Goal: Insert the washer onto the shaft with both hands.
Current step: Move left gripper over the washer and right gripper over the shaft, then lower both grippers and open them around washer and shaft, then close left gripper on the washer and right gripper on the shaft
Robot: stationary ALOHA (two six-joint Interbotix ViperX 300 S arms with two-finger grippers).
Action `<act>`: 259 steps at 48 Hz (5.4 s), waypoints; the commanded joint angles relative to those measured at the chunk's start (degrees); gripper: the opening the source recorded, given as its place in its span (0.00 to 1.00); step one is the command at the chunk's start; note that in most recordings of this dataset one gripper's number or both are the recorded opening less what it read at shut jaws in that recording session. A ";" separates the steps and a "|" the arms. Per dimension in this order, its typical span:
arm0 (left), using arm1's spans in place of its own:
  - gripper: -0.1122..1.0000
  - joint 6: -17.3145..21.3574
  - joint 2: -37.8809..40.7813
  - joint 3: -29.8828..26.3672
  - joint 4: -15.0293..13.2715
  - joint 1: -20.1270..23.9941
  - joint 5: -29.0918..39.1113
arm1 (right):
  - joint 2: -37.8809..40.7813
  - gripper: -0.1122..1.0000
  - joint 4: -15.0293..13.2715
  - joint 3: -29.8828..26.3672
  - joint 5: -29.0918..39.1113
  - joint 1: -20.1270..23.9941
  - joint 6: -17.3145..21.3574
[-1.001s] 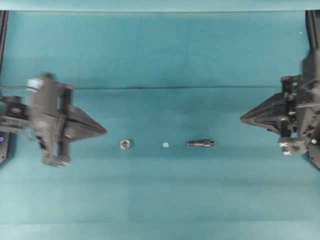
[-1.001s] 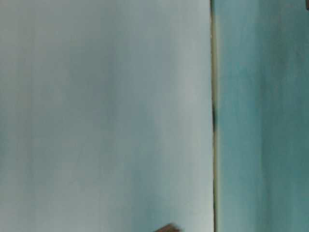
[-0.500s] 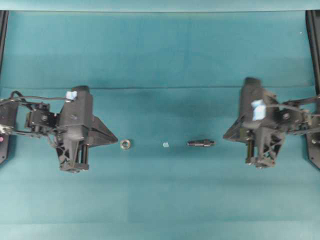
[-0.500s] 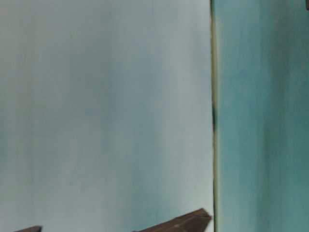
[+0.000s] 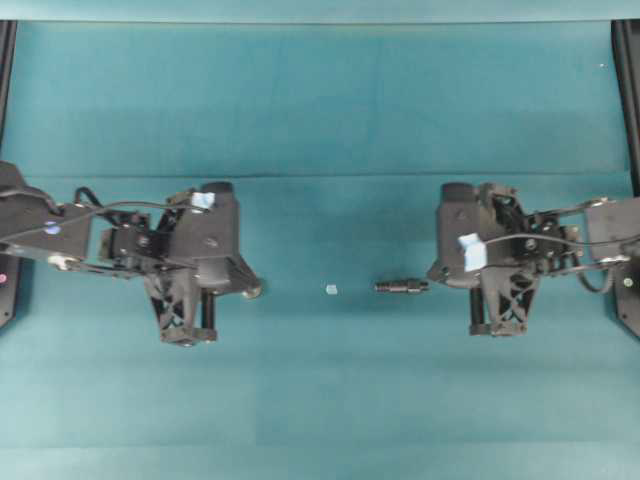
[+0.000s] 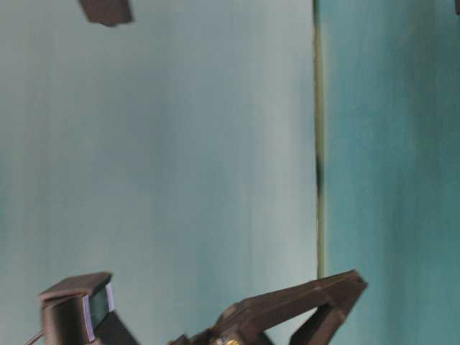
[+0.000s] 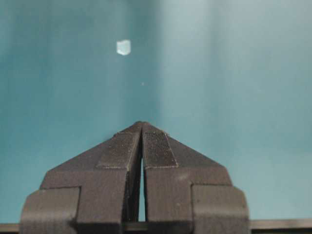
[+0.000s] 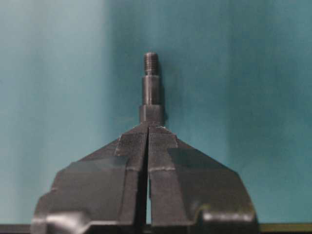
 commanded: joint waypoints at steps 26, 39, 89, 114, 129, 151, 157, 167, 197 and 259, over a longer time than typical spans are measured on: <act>0.12 1.67 4.31 -3.87 0.26 0.44 7.29 | 7.12 0.01 -0.18 -3.87 -2.02 0.26 -0.70; 0.12 1.49 5.19 -3.96 0.26 0.35 7.82 | 7.73 0.01 -0.18 -3.87 -3.60 0.26 -0.62; 0.83 -0.62 7.73 -4.66 0.26 0.26 12.39 | 9.05 0.94 3.16 -5.10 1.67 -0.09 -0.09; 0.83 -0.44 10.37 -4.39 0.35 0.35 9.05 | 12.57 0.94 2.99 -4.57 -0.35 -0.18 -0.26; 0.83 -0.35 12.22 -4.48 0.35 0.35 7.91 | 13.89 0.94 2.99 -4.48 -1.76 -0.18 -0.26; 0.83 -0.53 12.92 -4.39 0.35 0.44 7.29 | 13.89 0.94 2.99 -4.04 -2.02 -0.70 -0.26; 0.83 -0.88 12.92 -4.31 0.26 0.44 7.29 | 13.89 0.94 2.90 -4.04 -2.02 -1.23 -0.26; 0.83 -0.88 13.10 -4.22 0.35 0.44 7.29 | 13.97 0.94 2.90 -4.04 -2.11 -2.02 -0.62; 0.83 -0.88 13.62 -4.13 0.35 0.44 6.68 | 16.17 0.94 2.99 -3.52 -3.52 -2.29 -1.23; 0.83 -1.05 13.80 -4.31 0.35 0.44 5.80 | 16.17 0.94 2.99 -3.43 -4.39 -2.29 -0.97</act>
